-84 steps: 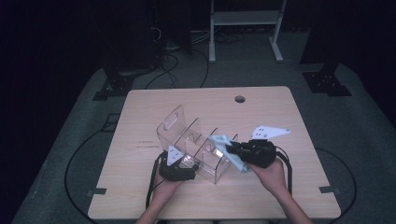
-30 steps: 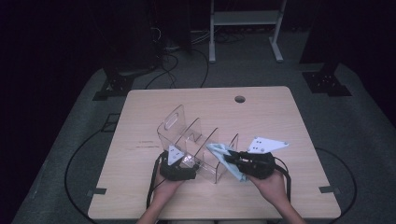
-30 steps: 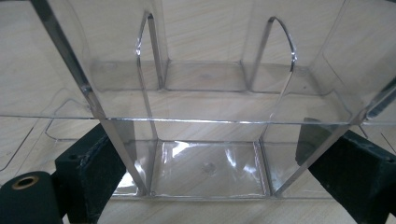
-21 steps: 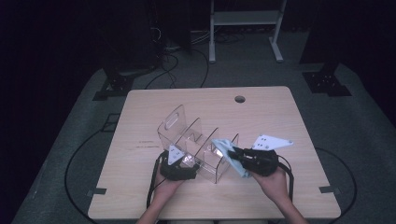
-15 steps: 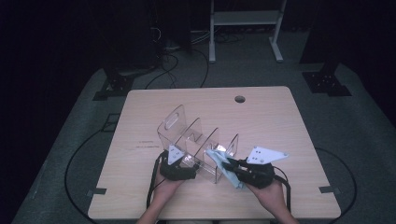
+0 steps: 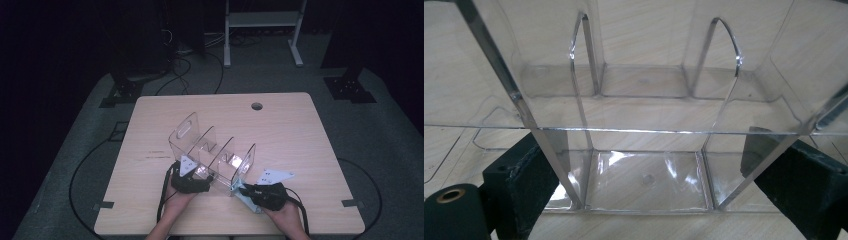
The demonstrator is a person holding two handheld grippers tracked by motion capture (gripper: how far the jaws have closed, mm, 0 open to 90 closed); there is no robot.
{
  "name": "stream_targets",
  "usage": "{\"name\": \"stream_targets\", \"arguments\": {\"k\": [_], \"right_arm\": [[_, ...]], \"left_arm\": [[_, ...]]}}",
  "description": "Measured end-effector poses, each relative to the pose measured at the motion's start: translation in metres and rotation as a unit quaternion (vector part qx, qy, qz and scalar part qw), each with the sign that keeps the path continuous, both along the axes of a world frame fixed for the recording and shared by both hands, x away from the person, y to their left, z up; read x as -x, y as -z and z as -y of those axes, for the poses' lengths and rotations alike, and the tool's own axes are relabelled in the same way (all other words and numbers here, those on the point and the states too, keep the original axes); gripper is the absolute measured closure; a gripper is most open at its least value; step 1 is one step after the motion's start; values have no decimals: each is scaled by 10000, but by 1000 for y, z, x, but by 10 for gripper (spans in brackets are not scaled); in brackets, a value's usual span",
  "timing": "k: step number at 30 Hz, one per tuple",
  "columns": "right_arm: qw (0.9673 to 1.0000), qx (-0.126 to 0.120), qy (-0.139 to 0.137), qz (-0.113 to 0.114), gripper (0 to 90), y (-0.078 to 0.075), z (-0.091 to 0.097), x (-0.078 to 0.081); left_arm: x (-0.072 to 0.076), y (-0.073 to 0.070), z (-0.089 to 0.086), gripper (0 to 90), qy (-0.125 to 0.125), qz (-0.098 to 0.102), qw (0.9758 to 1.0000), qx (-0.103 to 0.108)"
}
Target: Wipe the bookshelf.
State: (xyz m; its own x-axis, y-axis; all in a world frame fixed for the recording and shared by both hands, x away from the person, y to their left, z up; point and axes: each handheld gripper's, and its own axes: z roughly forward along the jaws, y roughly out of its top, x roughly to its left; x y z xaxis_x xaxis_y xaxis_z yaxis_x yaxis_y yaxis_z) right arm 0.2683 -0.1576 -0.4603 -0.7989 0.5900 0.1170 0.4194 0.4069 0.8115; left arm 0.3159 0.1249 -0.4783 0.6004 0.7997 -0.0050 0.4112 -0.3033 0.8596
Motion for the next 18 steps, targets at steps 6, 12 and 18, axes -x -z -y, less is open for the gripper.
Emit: {"name": "stream_targets", "arguments": {"k": [6, 12, 18], "right_arm": [[9997, -199, 92, -135, 800, 2, 5, -2], [9998, -98, 57, -187, 800, 10, 1, -6], [9991, 145, 38, -399, 799, 21, -3, -11]], "left_arm": [[0, 0, 0, 79, -8, 12, 10000, -8], [0, -1, 0, 79, 5, 4, 10000, -22], [0, 0, -1, 79, 34, 0, 10000, -18]]}}
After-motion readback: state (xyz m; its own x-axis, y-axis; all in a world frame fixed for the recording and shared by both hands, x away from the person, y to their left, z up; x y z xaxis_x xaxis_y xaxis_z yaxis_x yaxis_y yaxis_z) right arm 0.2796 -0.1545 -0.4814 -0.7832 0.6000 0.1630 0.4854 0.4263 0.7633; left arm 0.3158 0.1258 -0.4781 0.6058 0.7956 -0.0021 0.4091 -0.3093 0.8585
